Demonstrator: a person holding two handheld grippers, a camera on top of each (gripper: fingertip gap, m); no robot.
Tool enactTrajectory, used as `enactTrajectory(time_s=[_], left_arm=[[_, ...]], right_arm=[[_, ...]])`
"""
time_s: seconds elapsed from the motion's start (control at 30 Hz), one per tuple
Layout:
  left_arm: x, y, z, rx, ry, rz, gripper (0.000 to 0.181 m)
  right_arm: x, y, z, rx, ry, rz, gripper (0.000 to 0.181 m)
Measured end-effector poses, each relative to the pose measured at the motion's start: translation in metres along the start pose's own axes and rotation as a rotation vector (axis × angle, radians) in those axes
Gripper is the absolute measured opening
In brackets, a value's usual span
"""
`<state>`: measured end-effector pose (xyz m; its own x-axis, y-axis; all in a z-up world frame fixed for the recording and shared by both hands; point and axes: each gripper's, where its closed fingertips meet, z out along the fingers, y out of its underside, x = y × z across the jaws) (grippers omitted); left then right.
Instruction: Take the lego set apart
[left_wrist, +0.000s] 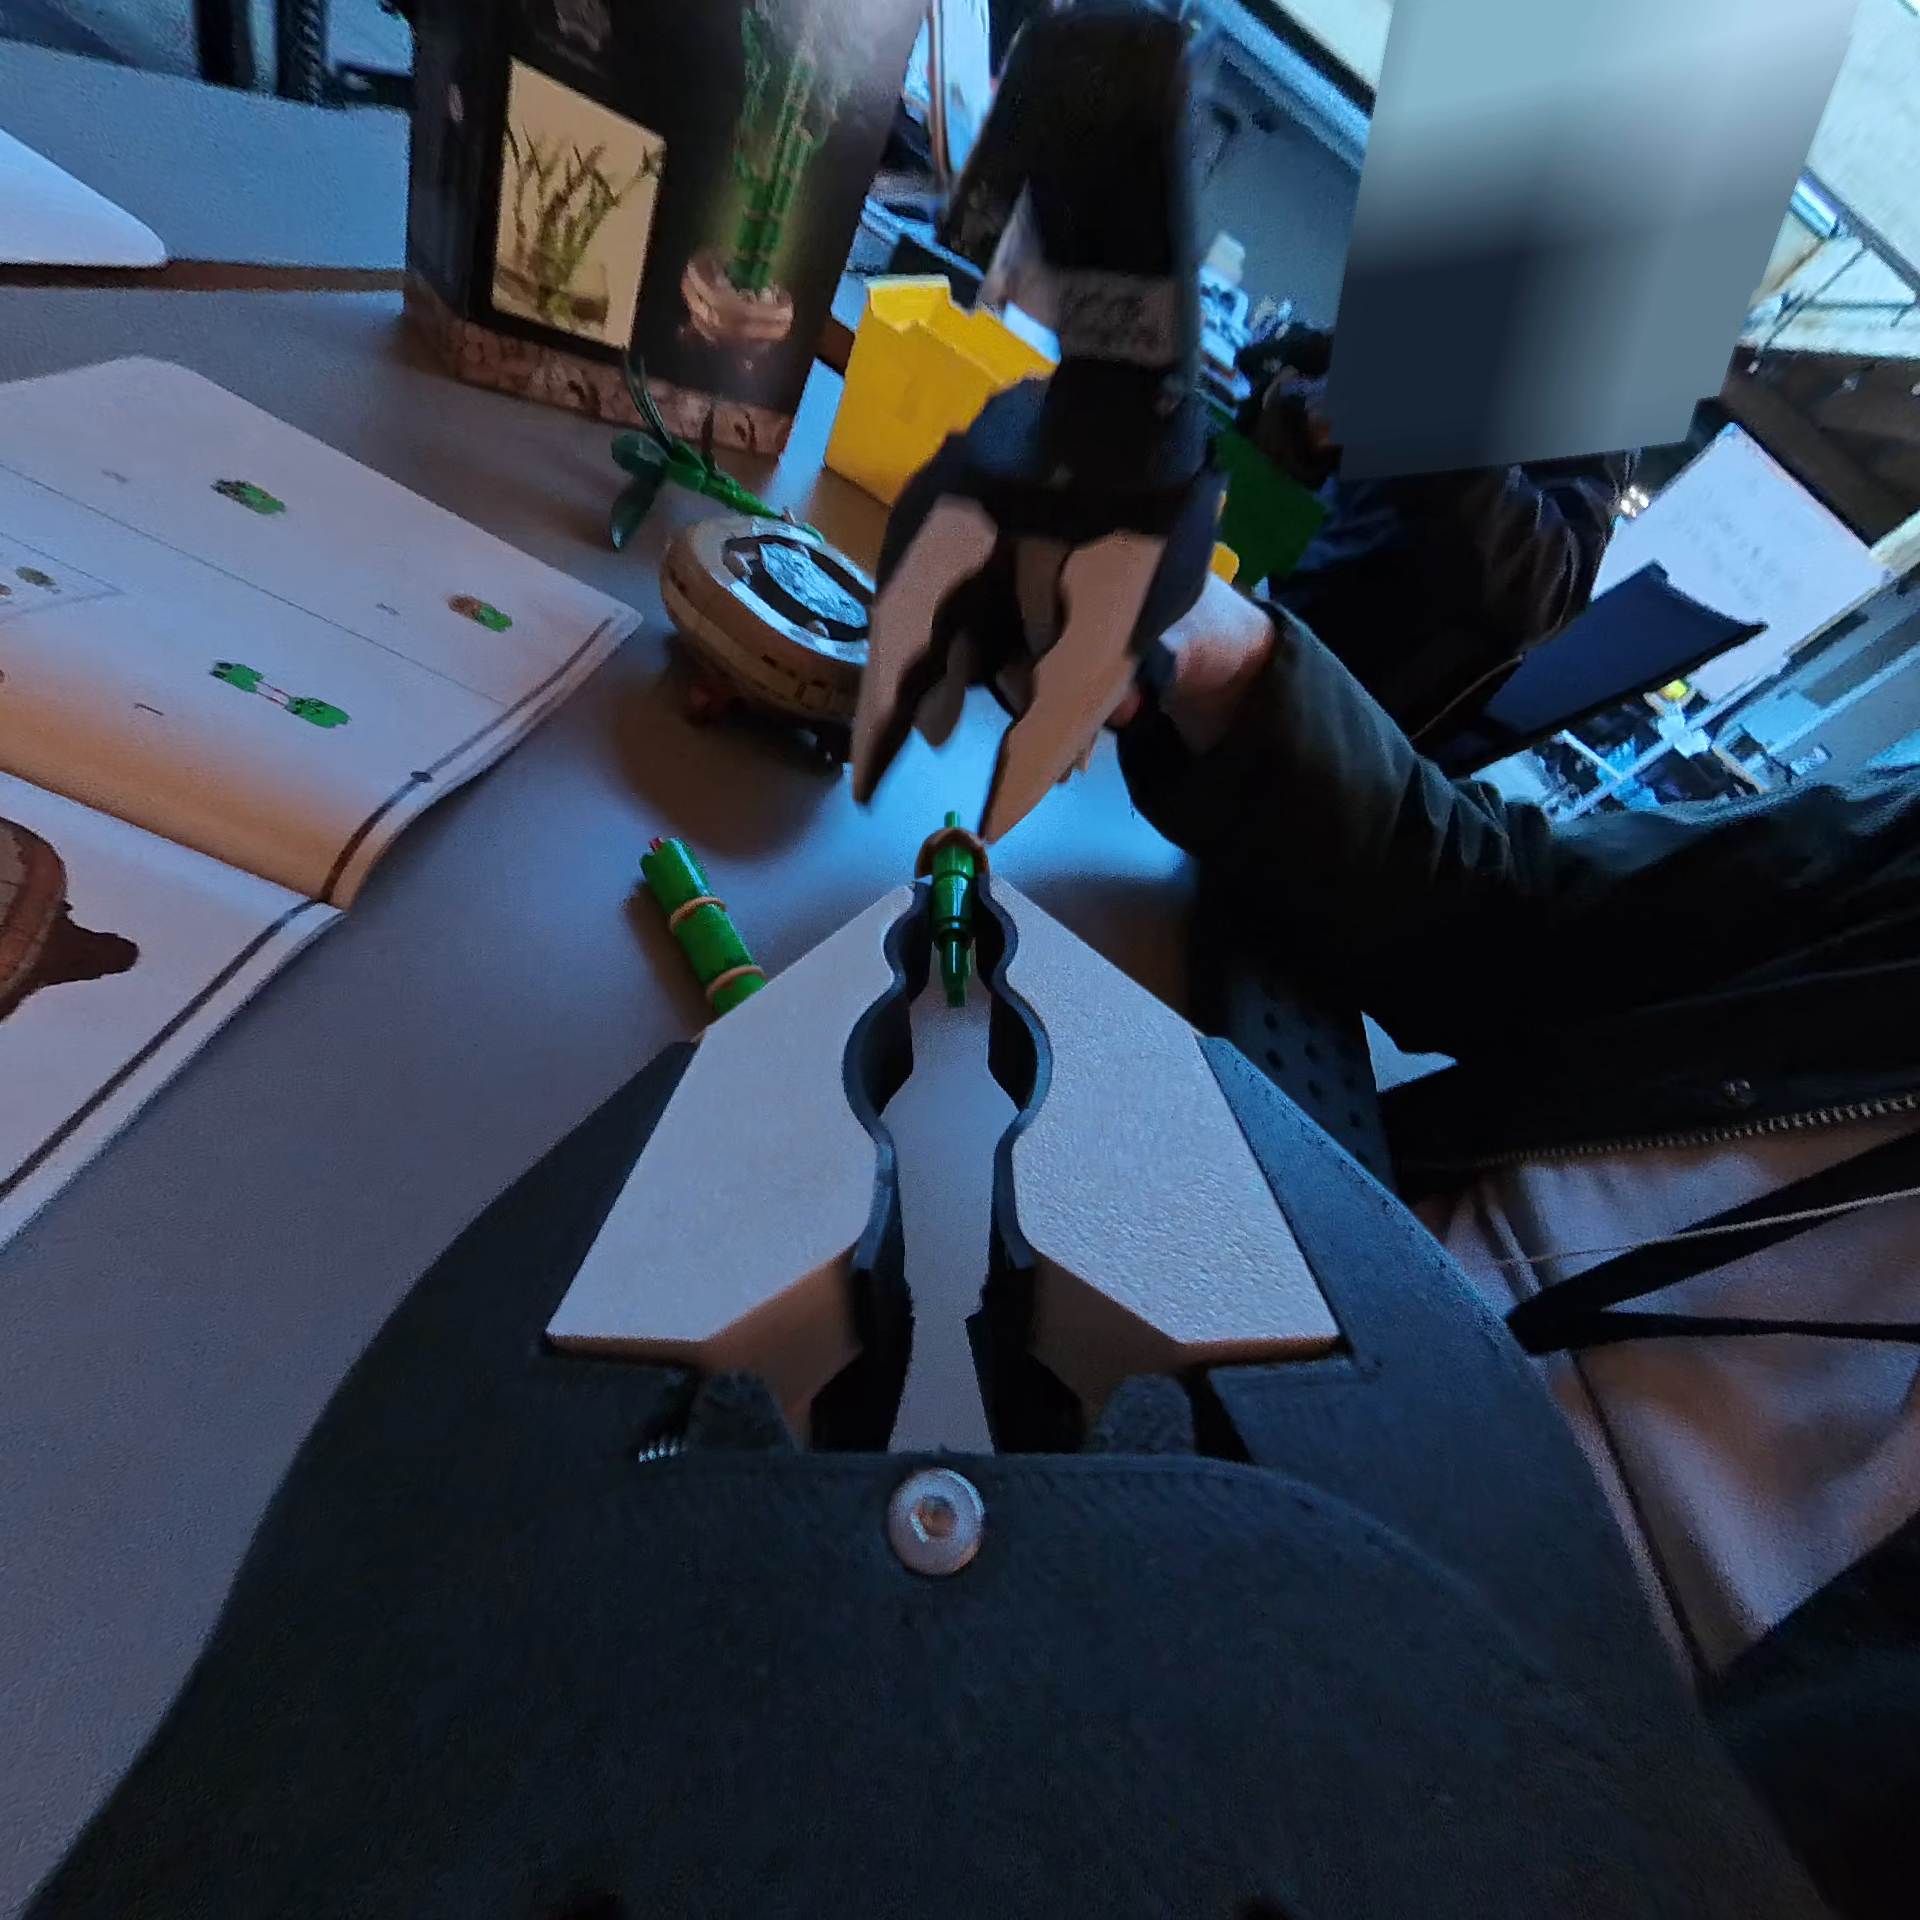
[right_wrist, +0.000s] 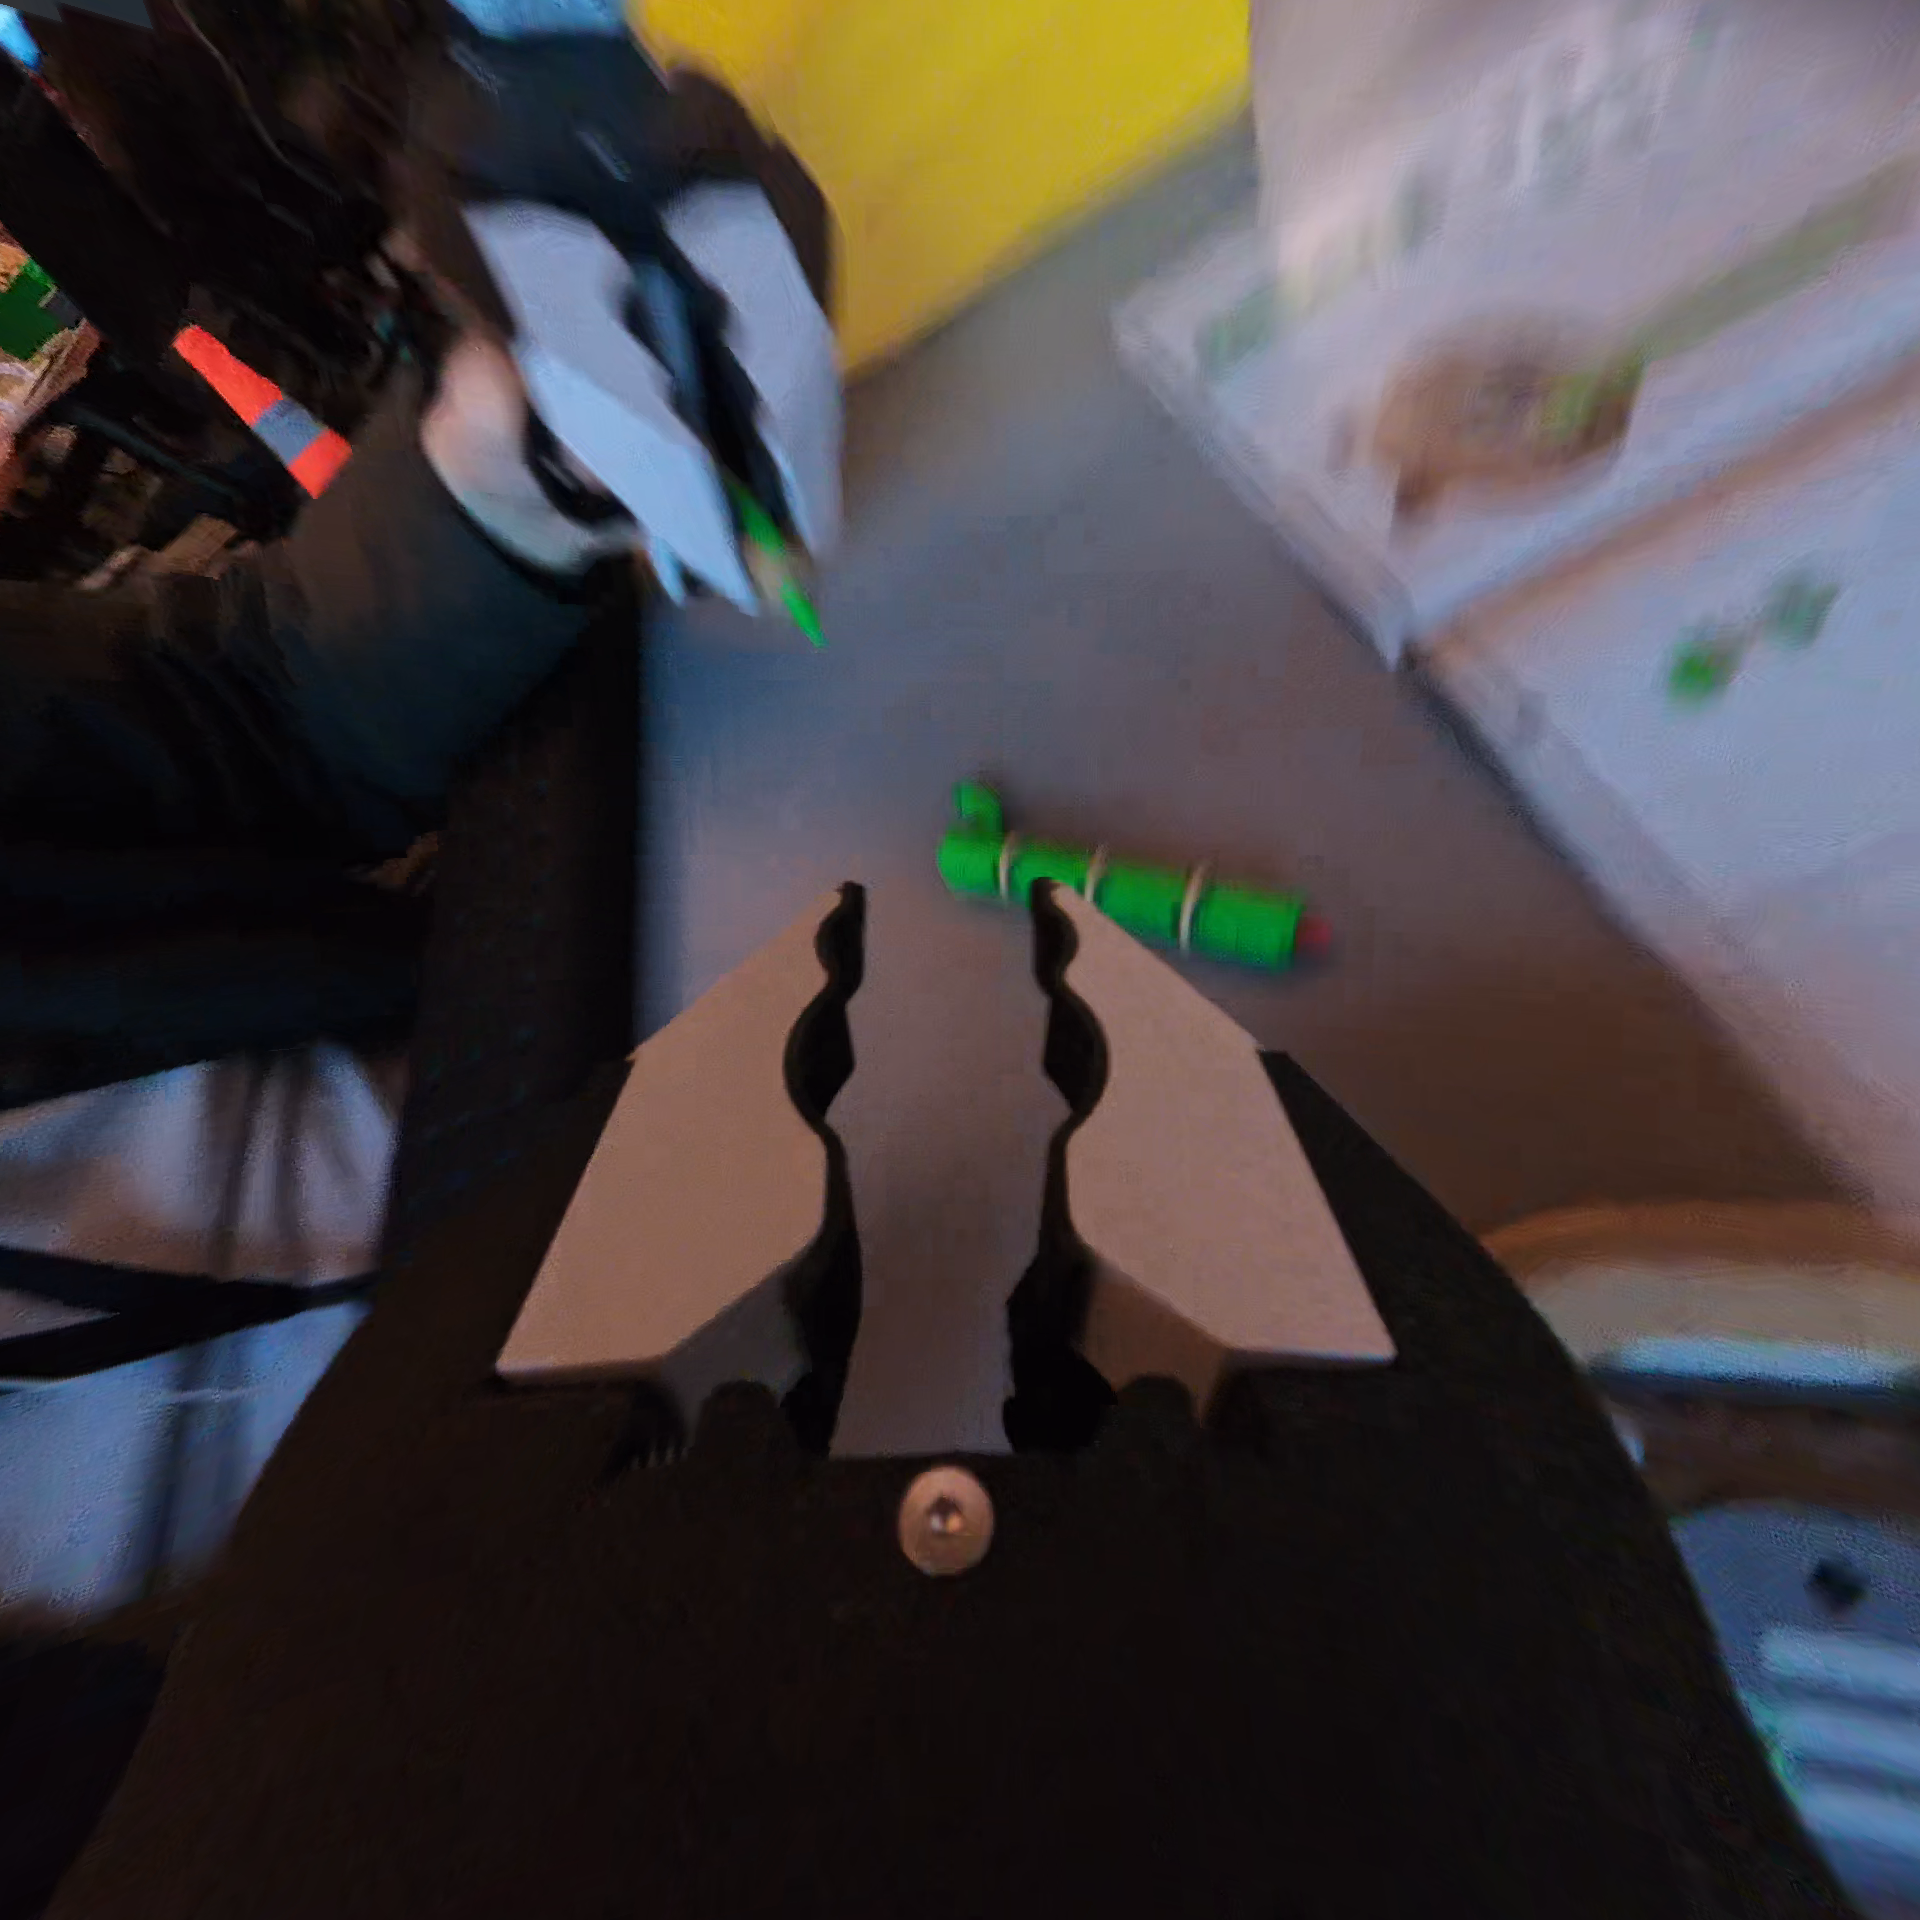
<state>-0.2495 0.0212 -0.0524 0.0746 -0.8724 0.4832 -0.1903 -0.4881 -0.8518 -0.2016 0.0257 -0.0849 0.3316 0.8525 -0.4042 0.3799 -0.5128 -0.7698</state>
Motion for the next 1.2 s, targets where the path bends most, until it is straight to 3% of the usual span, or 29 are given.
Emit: enactTrajectory(time_s=[0.07,0.1,0.2,0.3,0.4,1.2], left_arm=[[0.004,0.007,0.006,-0.041,0.022,-0.006,0.005],[0.007,0.01,0.009,-0.055,0.039,-0.013,0.005],[0.017,0.014,0.015,-0.074,0.103,-0.041,0.005],[0.019,0.018,0.018,-0.094,0.103,-0.031,0.006],[0.021,0.019,0.018,-0.103,0.113,-0.021,0.006],[0.033,0.016,0.021,-0.115,0.129,0.016,0.006]], right_arm=[[-0.023,-0.032,0.0,0.185,0.003,-0.272,0.05],[-0.034,-0.038,0.003,0.231,0.021,-0.384,0.05],[-0.045,-0.029,0.021,0.177,0.083,-0.59,0.047],[-0.05,-0.023,0.029,0.144,0.057,-0.597,0.025],[-0.049,-0.023,0.027,0.15,0.04,-0.575,0.016],[-0.054,-0.018,0.013,0.102,0.027,-0.624,0.012]])
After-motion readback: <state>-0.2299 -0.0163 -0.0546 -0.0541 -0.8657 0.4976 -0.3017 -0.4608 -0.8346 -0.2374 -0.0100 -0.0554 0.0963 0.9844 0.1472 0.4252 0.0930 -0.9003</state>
